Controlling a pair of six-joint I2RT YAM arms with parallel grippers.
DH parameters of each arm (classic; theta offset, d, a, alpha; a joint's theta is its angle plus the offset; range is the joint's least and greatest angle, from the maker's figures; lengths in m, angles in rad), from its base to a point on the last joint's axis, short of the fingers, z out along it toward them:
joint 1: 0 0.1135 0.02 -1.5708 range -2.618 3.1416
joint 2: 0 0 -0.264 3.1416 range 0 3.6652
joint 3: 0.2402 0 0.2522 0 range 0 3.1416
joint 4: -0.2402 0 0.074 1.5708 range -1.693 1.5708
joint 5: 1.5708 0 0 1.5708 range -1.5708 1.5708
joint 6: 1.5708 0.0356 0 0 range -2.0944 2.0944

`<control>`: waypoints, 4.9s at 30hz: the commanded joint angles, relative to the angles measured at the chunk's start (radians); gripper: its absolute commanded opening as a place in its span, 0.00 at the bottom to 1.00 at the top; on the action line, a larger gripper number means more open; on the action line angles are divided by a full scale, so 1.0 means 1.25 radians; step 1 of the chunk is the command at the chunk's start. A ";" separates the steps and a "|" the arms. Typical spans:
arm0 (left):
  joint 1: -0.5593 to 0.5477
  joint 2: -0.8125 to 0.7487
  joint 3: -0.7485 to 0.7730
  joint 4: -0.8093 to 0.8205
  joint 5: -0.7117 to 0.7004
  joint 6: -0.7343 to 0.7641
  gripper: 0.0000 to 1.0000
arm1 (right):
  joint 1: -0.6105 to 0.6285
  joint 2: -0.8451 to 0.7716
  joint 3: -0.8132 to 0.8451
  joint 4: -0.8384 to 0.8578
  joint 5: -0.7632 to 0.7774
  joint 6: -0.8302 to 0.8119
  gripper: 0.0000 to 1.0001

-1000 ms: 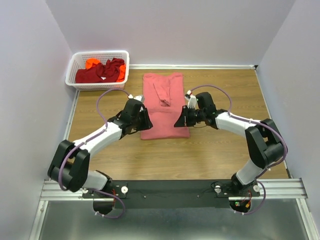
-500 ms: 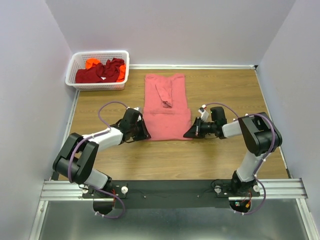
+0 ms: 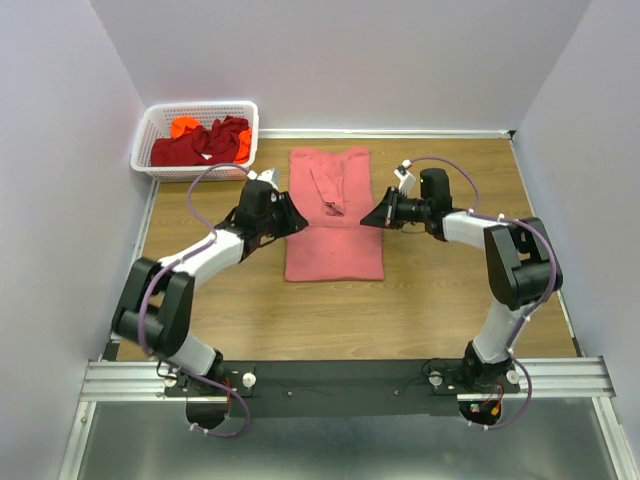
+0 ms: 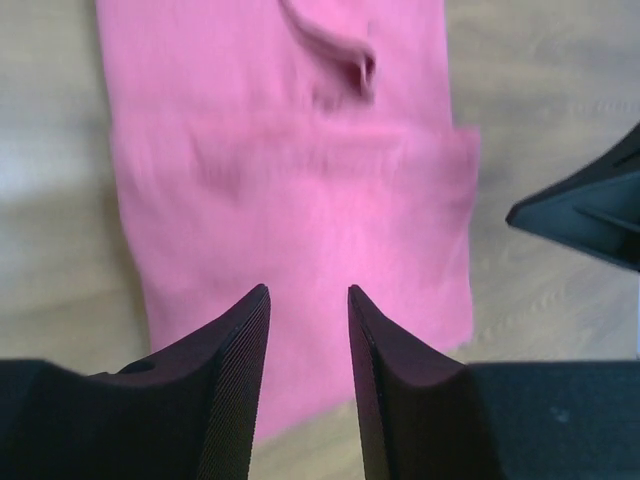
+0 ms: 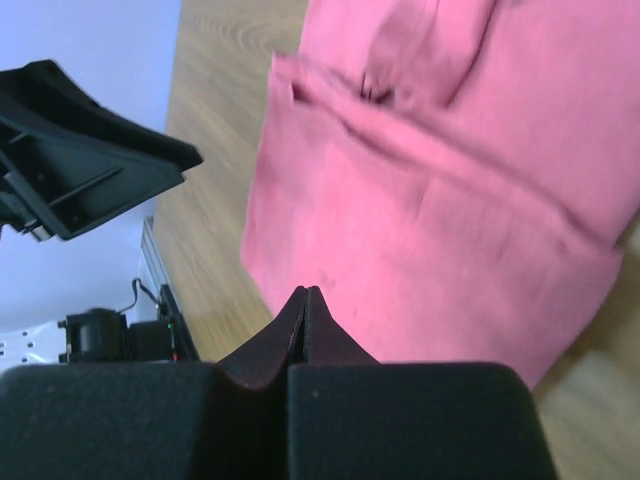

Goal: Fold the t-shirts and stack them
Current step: Fold the tshirt

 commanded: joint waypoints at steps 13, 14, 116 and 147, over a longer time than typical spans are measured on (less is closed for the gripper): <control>0.147 0.332 0.099 0.136 0.115 -0.002 0.37 | -0.099 0.287 0.139 -0.019 0.040 -0.035 0.02; 0.150 0.332 0.100 0.136 0.120 0.000 0.37 | -0.102 0.283 0.137 -0.020 0.041 -0.040 0.02; -0.113 -0.021 -0.060 -0.183 -0.218 0.125 0.76 | 0.232 -0.116 0.088 -0.698 0.699 -0.047 0.73; -0.135 -0.025 -0.069 -0.224 -0.250 0.136 0.75 | 0.285 0.050 0.004 -0.670 0.739 0.021 0.24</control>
